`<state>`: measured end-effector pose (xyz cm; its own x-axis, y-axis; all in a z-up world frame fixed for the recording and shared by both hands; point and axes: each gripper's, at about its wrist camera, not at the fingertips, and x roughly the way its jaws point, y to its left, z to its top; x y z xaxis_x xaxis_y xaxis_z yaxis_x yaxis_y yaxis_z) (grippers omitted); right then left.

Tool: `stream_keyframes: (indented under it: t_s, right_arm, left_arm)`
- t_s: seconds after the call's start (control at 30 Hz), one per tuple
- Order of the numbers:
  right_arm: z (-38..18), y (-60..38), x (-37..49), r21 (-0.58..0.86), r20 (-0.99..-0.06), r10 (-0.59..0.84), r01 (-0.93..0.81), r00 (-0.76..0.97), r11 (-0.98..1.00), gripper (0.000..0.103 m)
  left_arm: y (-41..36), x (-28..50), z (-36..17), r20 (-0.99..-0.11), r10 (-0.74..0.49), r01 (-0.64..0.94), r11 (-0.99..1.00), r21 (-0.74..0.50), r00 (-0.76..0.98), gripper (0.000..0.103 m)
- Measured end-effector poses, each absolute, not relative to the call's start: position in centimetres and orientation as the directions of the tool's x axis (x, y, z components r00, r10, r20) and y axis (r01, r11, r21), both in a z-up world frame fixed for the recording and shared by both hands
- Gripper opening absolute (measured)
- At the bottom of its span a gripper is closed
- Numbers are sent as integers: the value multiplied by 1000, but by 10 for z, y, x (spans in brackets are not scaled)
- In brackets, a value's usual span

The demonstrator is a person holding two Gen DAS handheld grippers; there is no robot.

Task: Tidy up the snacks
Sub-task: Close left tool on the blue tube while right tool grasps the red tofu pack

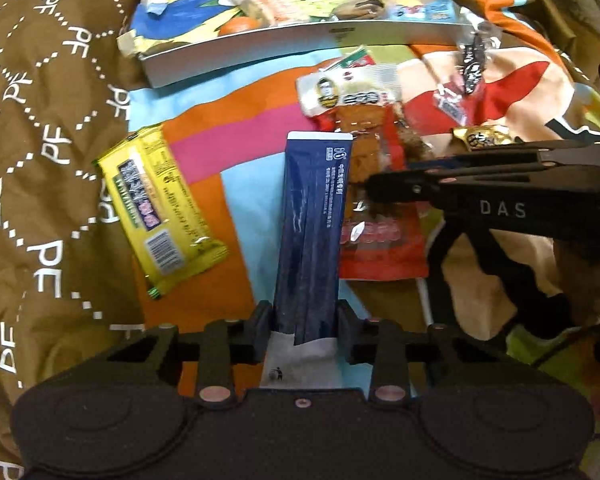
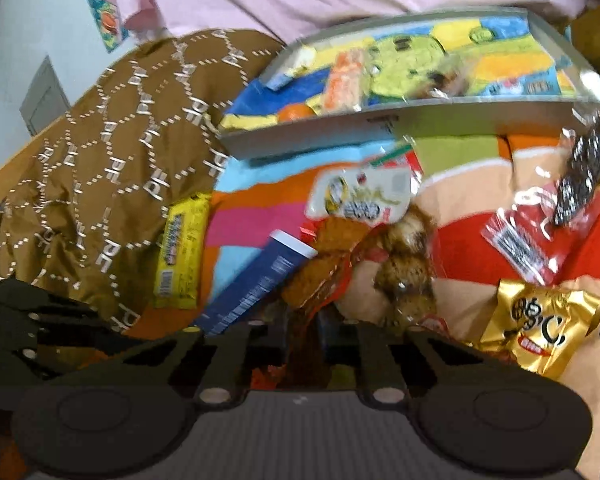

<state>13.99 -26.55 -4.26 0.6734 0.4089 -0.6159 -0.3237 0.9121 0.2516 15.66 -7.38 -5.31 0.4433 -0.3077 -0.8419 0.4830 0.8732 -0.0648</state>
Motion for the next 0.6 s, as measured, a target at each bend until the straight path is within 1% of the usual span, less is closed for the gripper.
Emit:
stream_keyframes:
  t_s: [0.07,0.13,0.17,0.23,0.3,0.43,0.47,0.53,0.6]
  right_arm:
    - [-39,-263,137,243,-601,416,-340,683,909,16]
    - [-41,-262,139,247,-608,417,-338,675,908,17]
    - [-43,-263,142,260,-618,419,-329,665,908,20]
    - [-49,-266,148,297,-637,423,-302,644,906,23]
    - [-54,-270,152,327,-651,426,-274,629,904,26]
    - [-58,-272,157,336,-652,427,-266,627,904,34]
    - [-59,-272,158,342,-647,431,-266,629,901,36]
    - [-60,-273,161,361,-634,444,-265,634,894,39]
    - [-61,-273,165,388,-623,462,-263,631,883,43]
  left_arm:
    - [-76,157,-54,-840,-309,485,872,-63,446,36]
    - [-77,159,-56,-844,-302,480,875,-61,444,37]
    - [-77,161,-58,-844,-302,475,878,-64,444,38]
    - [-74,165,-58,-841,-304,463,884,-73,448,38]
    - [-73,170,-58,-836,-310,450,889,-86,453,43]
    - [-72,180,-59,-829,-316,429,897,-103,462,44]
    - [-72,181,-60,-827,-319,424,899,-110,462,44]
    - [-71,183,-60,-824,-329,418,900,-126,460,37]
    - [-71,182,-61,-824,-325,414,902,-122,465,34]
